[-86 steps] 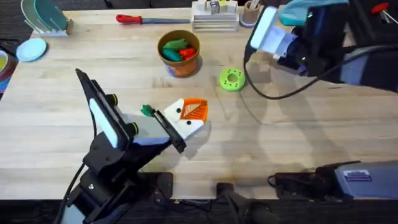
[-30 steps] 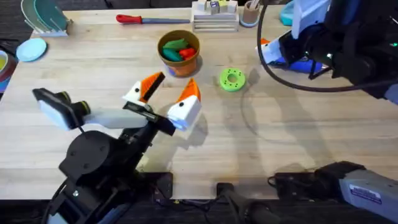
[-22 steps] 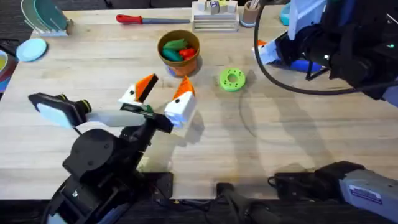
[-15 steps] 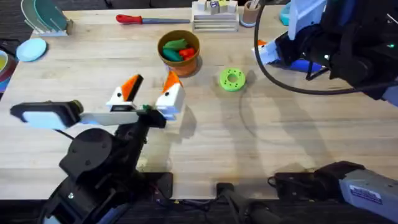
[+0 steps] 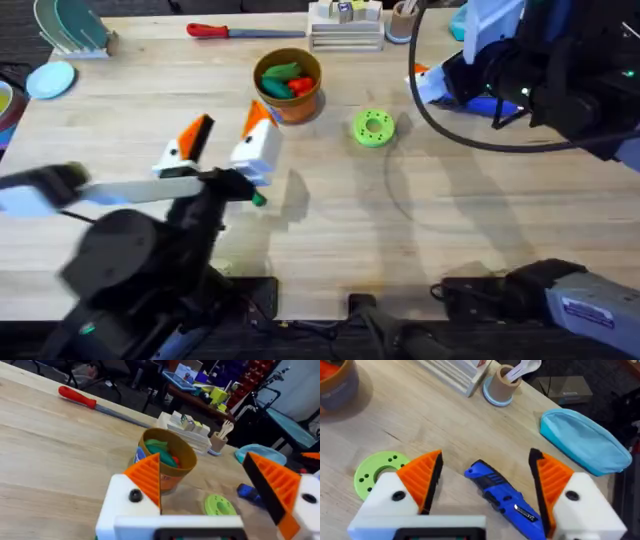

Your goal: Pick up the gripper from the table and insert it into the empty holder that is missing its gripper. Then pick up a screw, insert it into the mounting hole, and use the screwdriver to tighten it. Finally, clean up the table by picking up the vegetable and placing it into the bucket.

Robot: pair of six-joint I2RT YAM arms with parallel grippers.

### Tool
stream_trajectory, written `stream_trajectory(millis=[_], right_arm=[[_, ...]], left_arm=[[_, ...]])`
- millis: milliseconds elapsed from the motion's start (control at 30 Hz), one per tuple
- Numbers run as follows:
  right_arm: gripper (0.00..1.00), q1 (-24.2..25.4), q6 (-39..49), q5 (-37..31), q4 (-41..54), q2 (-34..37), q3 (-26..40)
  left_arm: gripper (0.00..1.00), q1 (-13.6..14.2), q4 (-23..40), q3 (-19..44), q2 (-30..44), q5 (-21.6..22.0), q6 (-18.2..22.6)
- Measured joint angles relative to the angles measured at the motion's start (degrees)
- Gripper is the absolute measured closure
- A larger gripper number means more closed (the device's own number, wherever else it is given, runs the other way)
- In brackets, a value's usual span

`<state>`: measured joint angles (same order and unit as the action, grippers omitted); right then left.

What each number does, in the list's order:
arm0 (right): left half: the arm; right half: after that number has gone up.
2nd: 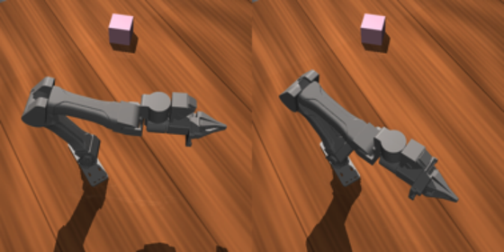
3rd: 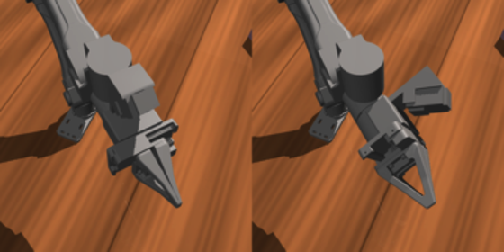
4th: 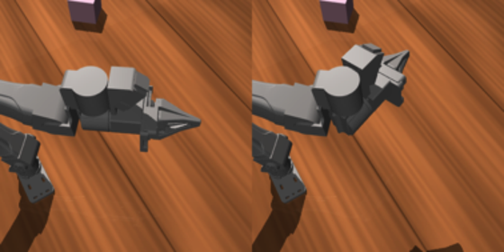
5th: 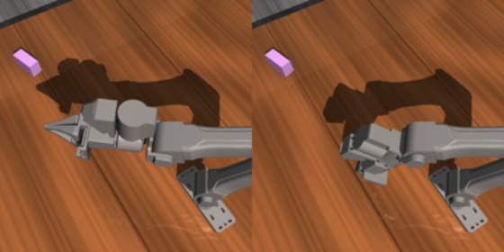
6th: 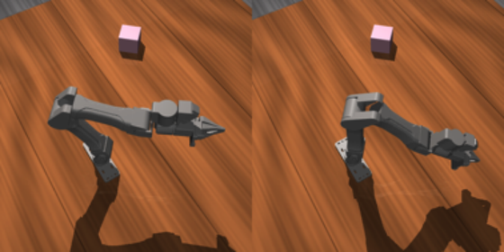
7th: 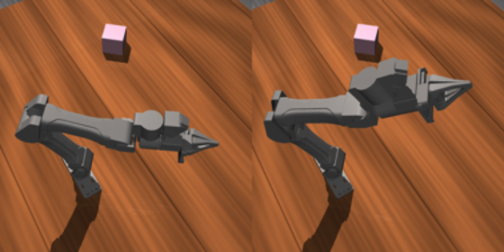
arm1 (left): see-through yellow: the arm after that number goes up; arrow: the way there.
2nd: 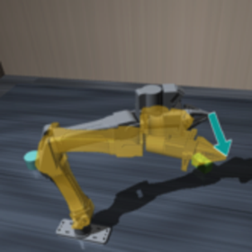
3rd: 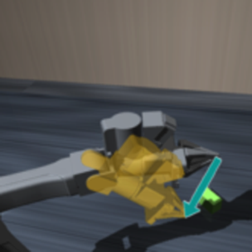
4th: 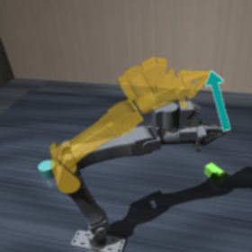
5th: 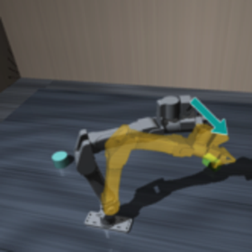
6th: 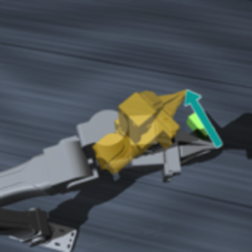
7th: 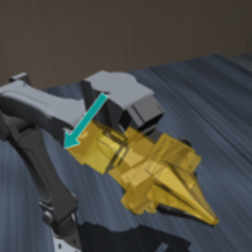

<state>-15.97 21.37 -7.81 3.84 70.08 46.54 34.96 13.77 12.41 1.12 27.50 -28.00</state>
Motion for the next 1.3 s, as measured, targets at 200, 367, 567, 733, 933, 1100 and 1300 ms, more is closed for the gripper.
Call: stream_trajectory(millis=[200,367,567,733,933,1100,1300], right_arm=[[0.010,0.0,-0.2,0.1,0.0,0.0,0.0],[0.009,0.0,-0.7,0.1,0.0,0.0,0.0],[0.010,0.0,-0.8,0.1,0.0,0.0,0.0],[0.010,0.0,-0.8,0.1,0.0,0.0,0.0],[0.010,0.0,-0.9,0.1,0.0,0.0,0.0],[0.010,0.0,-0.9,0.1,0.0,0.0,0.0],[0.010,0.0,-0.9,0.1,0.0,0.0,0.0]], left_arm=[[0.006,0.0,12.3,14.5,8.1,2.8,-1.1],[0.006,0.0,24.0,25.8,23.3,4.3,-3.1],[0.007,0.0,45.0,33.5,42.1,4.4,-16.9],[0.007,0.0,53.4,34.0,49.9,2.8,-32.5],[0.008,0.0,52.2,34.2,54.5,1.0,-40.3],[0.009,-0.1,52.2,34.1,58.2,0.4,-44.4],[0.010,-4.0,47.5,31.5,60.4,-1.9,-46.4]])
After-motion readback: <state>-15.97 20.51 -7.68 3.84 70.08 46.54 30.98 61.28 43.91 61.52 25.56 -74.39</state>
